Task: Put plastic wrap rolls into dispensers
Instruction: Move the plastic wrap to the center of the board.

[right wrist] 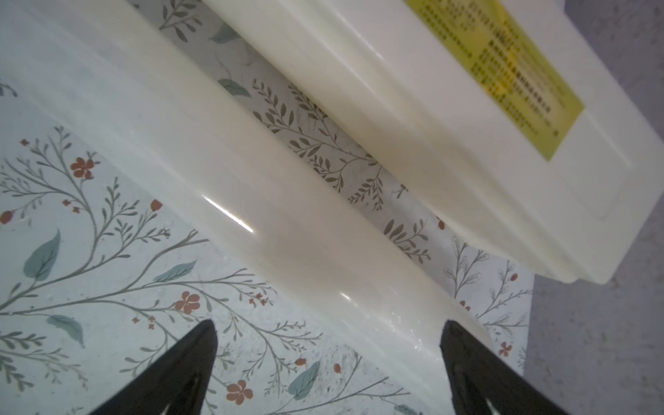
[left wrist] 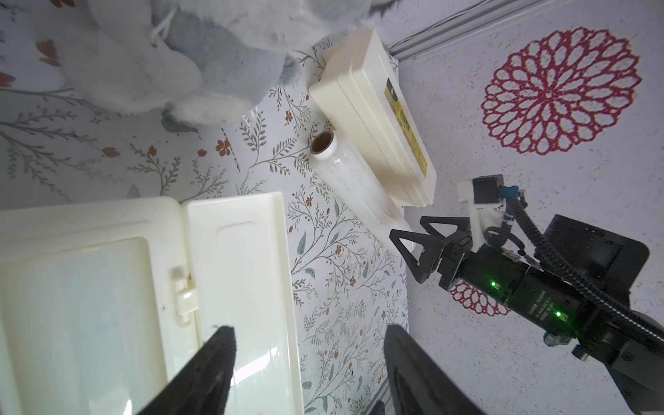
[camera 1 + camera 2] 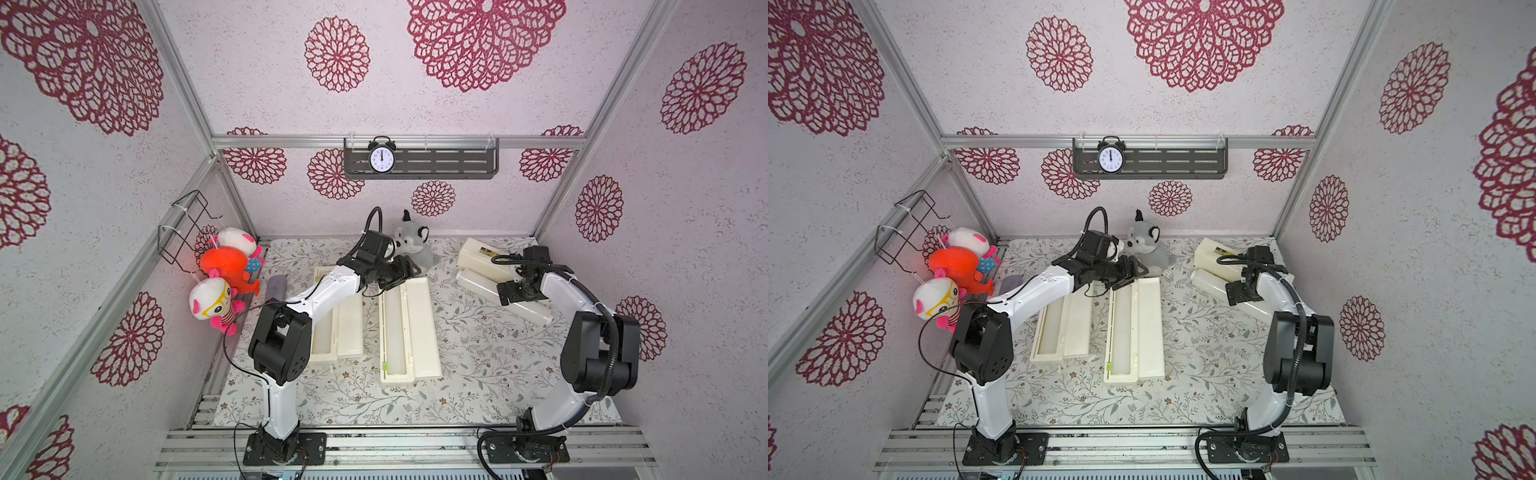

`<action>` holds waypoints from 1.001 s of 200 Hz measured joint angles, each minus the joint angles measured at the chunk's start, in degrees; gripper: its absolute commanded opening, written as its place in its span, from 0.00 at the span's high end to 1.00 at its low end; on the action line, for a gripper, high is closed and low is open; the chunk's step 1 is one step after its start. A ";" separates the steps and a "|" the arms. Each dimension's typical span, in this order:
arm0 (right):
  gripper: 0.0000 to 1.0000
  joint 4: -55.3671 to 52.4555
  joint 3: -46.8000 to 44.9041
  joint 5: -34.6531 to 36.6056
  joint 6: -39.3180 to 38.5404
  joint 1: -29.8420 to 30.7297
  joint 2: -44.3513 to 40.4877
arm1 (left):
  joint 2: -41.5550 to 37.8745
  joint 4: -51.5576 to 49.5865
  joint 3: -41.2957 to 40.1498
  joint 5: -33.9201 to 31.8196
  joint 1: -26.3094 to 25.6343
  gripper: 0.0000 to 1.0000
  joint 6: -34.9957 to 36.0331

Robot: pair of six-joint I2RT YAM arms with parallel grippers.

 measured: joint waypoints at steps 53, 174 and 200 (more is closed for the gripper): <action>0.02 -3.72 8.07 -1.88 -8.83 -1.03 8.87 | 0.00 -0.13 0.00 0.74 2.27 0.30 0.09; 0.18 -10.08 9.29 -13.70 -12.63 1.46 13.75 | 0.00 0.94 -3.45 1.29 3.87 0.30 -0.57; 0.31 -9.94 6.23 -14.64 -9.49 5.66 12.26 | -0.04 1.75 -5.18 2.16 4.39 0.30 -0.57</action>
